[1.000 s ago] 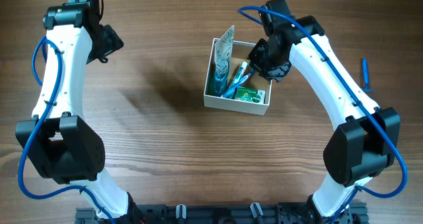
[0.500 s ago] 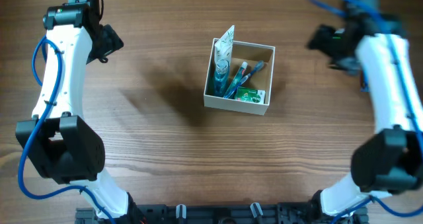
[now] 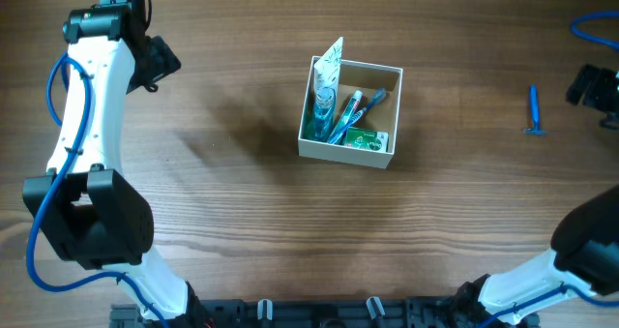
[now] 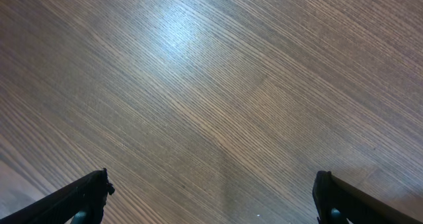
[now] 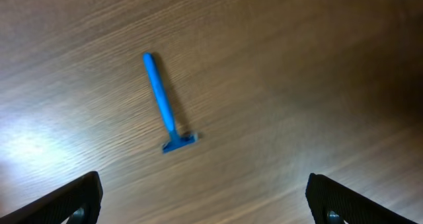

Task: Pack container
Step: 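Release the toothbrush and move the right gripper over the blue razor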

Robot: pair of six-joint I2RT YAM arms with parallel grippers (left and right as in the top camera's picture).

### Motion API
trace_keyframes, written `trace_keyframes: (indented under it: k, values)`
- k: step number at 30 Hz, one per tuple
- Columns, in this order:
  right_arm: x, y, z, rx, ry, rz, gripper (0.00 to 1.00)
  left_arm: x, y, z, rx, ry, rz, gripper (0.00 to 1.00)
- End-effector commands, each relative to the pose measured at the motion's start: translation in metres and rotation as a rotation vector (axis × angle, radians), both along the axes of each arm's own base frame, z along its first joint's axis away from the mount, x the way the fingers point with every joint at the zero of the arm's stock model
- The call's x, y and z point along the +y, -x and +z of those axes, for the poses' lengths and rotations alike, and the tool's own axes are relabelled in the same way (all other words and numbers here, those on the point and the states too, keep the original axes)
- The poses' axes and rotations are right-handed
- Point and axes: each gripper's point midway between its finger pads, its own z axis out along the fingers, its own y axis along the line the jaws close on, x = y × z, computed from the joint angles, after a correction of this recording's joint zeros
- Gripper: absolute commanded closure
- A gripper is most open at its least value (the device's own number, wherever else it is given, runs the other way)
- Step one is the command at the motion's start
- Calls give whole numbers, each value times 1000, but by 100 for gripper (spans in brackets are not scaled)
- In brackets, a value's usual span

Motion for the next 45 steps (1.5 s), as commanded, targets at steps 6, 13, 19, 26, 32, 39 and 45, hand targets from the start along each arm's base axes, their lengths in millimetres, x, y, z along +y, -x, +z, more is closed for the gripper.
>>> trace_keyframes:
  k: [6,13,19,26,32,39,45]
  values:
    - [0,-36,-58,30,0,221,0,3,0,-1,4,-7,9,0]
    - [0,-57,-91,29,12,266,0,3,0,-1,4,-7,9,0]
    - [9,-59,-123,83,-18,283,0,3,0,-1,4,-7,9,0]
    - [20,-62,-144,116,-36,308,0,3,0,-1,4,-7,9,0]
    - [28,-62,-149,129,-45,319,1,3,0,-1,4,-7,9,0]
    - [28,-54,-156,173,-43,314,11,3,0,-1,4,-7,9,0]
    - [30,-47,-164,208,-58,307,24,3,0,-1,4,-7,9,0]
